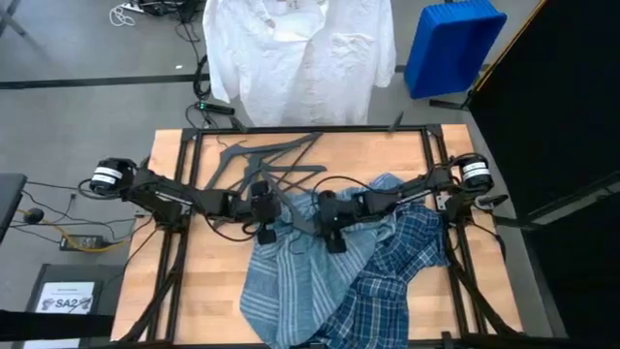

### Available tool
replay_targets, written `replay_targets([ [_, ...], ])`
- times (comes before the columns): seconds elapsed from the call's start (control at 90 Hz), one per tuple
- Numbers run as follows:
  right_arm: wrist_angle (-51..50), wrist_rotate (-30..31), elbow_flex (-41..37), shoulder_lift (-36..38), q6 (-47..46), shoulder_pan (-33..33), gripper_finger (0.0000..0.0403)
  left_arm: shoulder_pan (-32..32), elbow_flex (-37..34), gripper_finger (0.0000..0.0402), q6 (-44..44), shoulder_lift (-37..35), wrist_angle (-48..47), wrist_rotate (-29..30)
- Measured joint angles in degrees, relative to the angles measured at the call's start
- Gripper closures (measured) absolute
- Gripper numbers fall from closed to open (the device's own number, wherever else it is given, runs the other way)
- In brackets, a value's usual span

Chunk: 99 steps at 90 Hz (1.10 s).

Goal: Hang clothes
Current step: Insert the black hanger into the green shirt

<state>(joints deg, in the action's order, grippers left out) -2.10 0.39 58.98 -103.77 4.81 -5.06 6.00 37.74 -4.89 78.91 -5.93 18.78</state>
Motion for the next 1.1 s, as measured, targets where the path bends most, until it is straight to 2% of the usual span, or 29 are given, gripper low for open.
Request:
replay_targets([
  [0.467, 1.26, -11.24, -0.07, 0.77, -3.71, 3.24, 0.0319, 0.0, 0.0, 0.0401, 0.11, 0.0, -0.31, -0.01],
  [0.644, -3.12, -14.2, -0.07, 6.42, -5.24, 5.4, 0.0326, 0.02, -0.04, 0.0401, 0.13, 0.0, -2.55, -0.01],
  [0.889, -10.98, -16.71, -0.07, 18.37, -5.27, 8.43, 0.033, 0.0, -0.04, 0.0402, 0.13, 0.0, -3.09, 0.01],
  [0.978, -13.5, -20.68, -0.07, 22.46, -7.25, 10.4, 0.0331, 0.0, -0.02, 0.0402, 0.13, 0.0, -3.24, 0.03],
  [1.1, -16.72, -29.62, -0.07, 27.16, -12.11, 13.66, 0.0332, 0.02, 0.14, 0.0402, 0.15, -0.07, -3.66, 0.85],
])
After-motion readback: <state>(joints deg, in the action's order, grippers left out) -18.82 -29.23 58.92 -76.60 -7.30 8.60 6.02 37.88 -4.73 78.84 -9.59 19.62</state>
